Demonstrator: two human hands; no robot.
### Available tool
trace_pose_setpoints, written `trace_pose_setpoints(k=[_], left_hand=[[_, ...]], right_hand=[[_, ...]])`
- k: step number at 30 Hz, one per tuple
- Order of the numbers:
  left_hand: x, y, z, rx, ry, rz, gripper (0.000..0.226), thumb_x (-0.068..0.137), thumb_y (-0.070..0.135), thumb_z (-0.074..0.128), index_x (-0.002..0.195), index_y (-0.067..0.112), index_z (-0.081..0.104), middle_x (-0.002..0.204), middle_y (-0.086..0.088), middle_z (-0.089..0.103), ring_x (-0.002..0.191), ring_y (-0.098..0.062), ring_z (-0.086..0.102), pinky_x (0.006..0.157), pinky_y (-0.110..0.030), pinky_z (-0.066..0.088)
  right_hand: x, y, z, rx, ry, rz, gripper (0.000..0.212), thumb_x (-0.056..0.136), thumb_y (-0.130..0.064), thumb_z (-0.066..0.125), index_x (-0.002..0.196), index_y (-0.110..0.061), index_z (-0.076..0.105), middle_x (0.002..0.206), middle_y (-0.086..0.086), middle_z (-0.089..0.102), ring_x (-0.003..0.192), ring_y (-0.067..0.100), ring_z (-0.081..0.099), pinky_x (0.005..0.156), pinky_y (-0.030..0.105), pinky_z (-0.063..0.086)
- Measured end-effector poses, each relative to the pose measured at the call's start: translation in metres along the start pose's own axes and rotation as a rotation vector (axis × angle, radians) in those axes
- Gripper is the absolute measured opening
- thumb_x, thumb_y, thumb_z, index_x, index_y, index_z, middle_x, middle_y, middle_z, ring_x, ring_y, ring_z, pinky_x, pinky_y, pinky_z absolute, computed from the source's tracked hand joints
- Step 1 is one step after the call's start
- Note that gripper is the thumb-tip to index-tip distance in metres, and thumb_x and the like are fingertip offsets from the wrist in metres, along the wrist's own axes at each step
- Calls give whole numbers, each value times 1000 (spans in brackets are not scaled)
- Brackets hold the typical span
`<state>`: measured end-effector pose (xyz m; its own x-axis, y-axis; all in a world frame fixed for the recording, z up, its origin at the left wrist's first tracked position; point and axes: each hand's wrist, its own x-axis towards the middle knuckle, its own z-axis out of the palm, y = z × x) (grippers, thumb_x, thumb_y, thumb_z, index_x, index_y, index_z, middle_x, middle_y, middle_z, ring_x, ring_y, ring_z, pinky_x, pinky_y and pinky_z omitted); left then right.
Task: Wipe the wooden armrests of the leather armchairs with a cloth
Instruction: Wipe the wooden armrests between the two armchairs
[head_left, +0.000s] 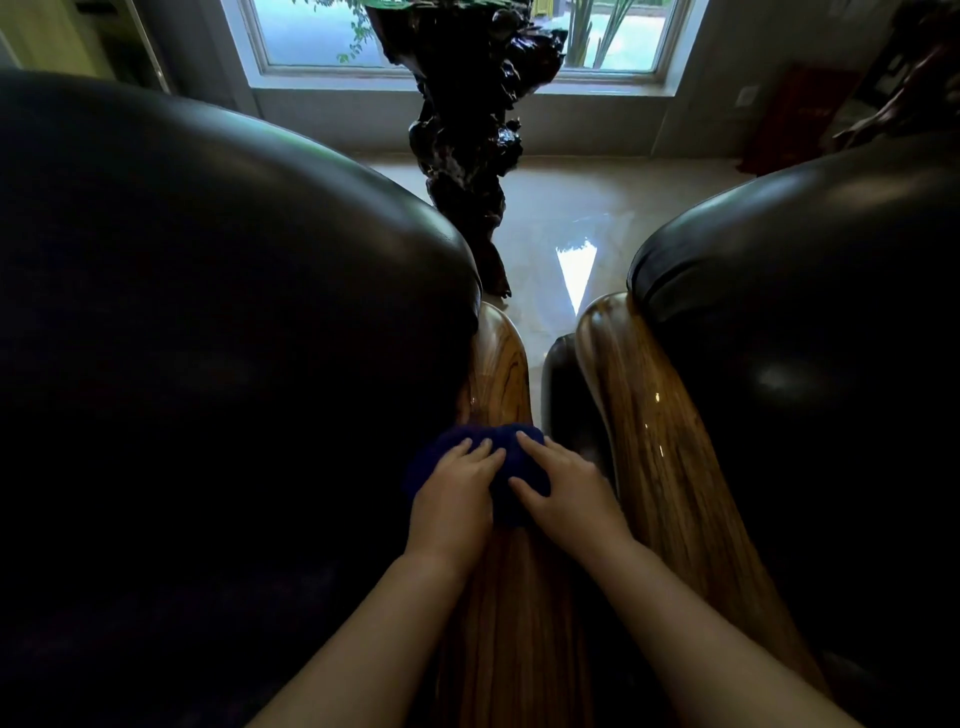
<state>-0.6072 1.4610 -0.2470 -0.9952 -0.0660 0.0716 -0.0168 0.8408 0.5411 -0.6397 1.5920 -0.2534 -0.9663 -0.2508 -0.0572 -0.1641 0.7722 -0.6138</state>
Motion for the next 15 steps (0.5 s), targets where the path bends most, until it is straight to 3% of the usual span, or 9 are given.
trace_pose_setpoints(k=[4,8,10,12,15], left_hand=[[-43,3,-6,-23,-66,-7,44,90,10,48,132,22,44,143,4,44,136,-9,31,113,-25,22],[-77,19,-28,-70,-185,-26,33,88,11,50,117,24,59,123,3,62,115,-8,54,101,-26,42],[-89,27,-42,-129,-245,-64,28,85,10,55,107,25,64,108,4,67,97,-5,61,89,-25,50],[-96,35,-60,-146,-294,-87,25,81,10,60,101,23,67,104,3,67,91,-6,60,83,-23,51],[-102,54,-93,-142,-347,-67,22,78,11,66,99,17,68,103,1,66,91,-7,60,81,-20,48]], right_hand=[[-48,1,-4,-19,-87,26,63,81,-31,61,136,-37,33,149,-2,33,134,19,33,108,35,29],[-86,-3,-9,-89,-60,37,50,81,-20,63,127,-32,48,135,-4,53,122,10,48,103,28,36],[-101,-10,-21,-52,-117,78,41,80,-18,64,118,-32,56,120,-8,61,102,2,56,89,20,46],[-113,-18,-40,-8,-181,95,35,79,-16,66,109,-33,59,104,-11,60,81,-3,53,68,12,43],[-129,-38,-77,23,-221,78,33,78,-16,67,107,-30,58,97,-16,49,83,0,51,63,14,39]])
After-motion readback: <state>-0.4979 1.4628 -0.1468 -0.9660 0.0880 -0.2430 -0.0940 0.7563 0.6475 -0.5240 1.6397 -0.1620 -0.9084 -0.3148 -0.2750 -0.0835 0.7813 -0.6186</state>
